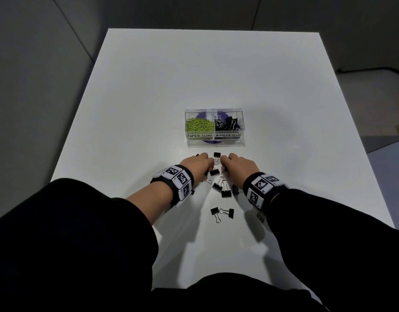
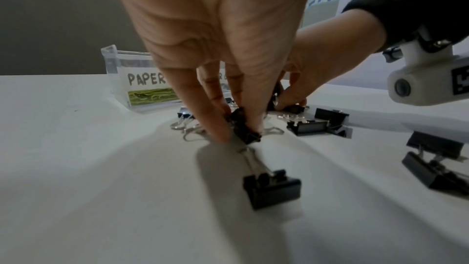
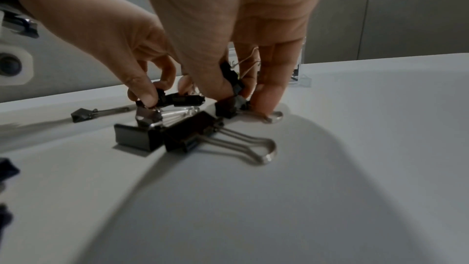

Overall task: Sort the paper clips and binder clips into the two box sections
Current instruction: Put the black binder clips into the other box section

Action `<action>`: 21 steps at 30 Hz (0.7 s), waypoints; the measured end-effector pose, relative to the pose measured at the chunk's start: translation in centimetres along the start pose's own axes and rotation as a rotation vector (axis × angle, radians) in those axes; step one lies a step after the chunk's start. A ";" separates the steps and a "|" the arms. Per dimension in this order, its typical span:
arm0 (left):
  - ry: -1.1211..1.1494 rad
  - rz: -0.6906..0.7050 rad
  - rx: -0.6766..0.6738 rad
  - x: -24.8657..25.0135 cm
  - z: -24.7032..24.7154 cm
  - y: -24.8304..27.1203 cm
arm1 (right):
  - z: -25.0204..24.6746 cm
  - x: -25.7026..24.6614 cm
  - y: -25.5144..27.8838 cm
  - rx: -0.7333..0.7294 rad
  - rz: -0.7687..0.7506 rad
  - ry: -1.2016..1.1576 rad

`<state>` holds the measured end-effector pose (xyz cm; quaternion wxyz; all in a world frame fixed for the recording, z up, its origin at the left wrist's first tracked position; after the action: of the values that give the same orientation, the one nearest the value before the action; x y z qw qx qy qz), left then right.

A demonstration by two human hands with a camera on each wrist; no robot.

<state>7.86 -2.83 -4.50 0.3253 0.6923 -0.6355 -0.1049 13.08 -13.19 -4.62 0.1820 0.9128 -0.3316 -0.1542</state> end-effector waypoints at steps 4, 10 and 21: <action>0.060 -0.022 -0.017 -0.3 -0.2 -0.2 | 0.0 0.2 0.1 -0.008 -0.011 0.010; 0.103 -0.002 0.022 -0.9 -0.5 -0.1 | -1.7 1.0 0.8 0.039 -0.061 -0.049; 0.268 0.177 0.265 -0.5 -8.0 1.0 | -11.3 3.1 -3.1 0.315 0.001 -0.099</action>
<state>11.45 0.22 2.05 0.3208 0.6783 -0.6531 0.1018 21.64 -10.46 3.58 0.0201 0.9210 -0.3609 -0.1451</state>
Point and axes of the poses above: each hand's wrist, its own y-axis away from the middle knuckle, its own z-axis out of the palm, x = y × z, the point moved 5 cm from there along -y, towards the middle knuckle, and after that the axes turned 6 degrees about -x, right-handed, at the moved point
